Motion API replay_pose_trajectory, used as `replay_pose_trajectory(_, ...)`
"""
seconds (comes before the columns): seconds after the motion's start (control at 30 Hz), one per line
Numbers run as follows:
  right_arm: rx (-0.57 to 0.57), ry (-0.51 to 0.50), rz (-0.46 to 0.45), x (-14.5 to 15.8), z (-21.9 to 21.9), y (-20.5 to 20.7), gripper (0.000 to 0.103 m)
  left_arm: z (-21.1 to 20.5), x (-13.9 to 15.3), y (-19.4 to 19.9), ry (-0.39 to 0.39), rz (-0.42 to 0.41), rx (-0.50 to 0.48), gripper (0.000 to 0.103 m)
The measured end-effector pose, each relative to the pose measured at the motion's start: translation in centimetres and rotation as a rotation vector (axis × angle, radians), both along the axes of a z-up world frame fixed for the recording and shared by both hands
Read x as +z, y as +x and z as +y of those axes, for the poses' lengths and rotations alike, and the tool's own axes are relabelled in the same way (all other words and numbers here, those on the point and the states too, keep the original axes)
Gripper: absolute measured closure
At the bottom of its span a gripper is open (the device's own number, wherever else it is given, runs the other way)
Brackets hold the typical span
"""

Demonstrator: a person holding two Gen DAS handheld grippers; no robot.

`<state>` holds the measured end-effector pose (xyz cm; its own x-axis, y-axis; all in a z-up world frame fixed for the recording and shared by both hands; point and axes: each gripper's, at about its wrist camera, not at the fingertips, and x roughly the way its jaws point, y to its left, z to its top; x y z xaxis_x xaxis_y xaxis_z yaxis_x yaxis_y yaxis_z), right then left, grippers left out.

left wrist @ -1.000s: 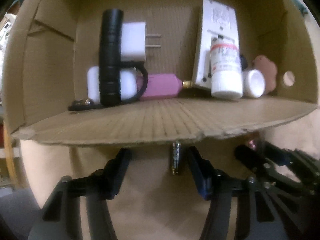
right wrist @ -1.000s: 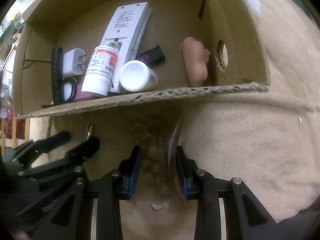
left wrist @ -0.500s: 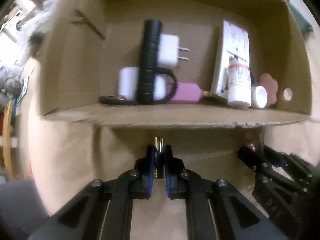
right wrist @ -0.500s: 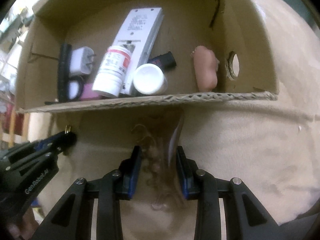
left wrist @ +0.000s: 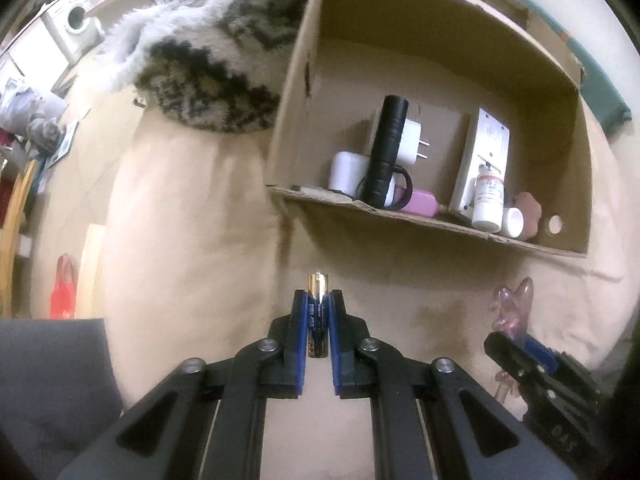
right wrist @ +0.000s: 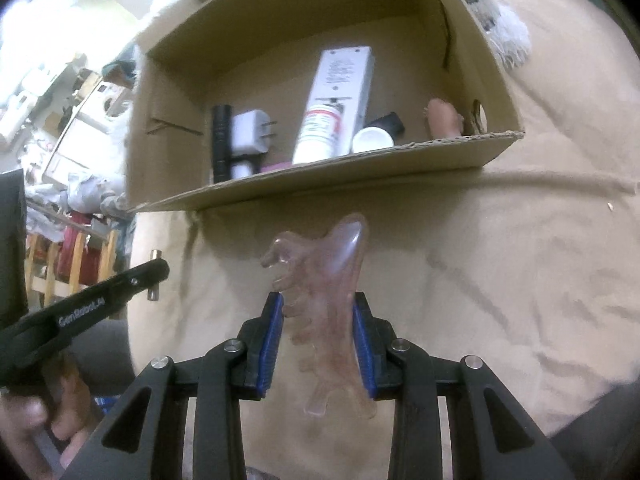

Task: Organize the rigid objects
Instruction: 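Carry the comb and battery over the box and lower them with both grippers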

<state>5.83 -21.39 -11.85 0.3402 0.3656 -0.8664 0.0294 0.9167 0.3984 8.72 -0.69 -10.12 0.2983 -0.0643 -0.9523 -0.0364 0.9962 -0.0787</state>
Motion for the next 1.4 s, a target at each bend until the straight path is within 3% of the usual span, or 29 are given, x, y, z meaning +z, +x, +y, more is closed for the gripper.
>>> replay_pose_trajectory(0.27,0.031,0.081,-0.06,1.7,-0.4,-2.8,0.068,0.0,1.7,-1.2,-0.005,-0.043,0.022,0.094)
replay_pose_trajectory(0.53,0.02,0.138,-0.187,4.9,-0.9,-2.3,0.068,-1.4,5.5,-1.9,0.035,-0.175,0.012,0.094)
replay_pose_trajectory(0.9,-0.001,0.118,-0.243,7.5,-2.4,2.2,0.068,-2.9,8.4,1.0,0.019,-0.245,-0.021,0.094)
replay_pose_trajectory(1.07,-0.014,0.085,-0.269,8.4,-3.4,5.2,0.068,-4.5,9.2,3.6,0.061,-0.259,-0.078,0.094)
replay_pose_trajectory(1.4,-0.045,0.04,-0.241,6.1,-4.9,10.1,0.068,-6.4,6.8,8.5,0.084,-0.227,-0.115,0.094)
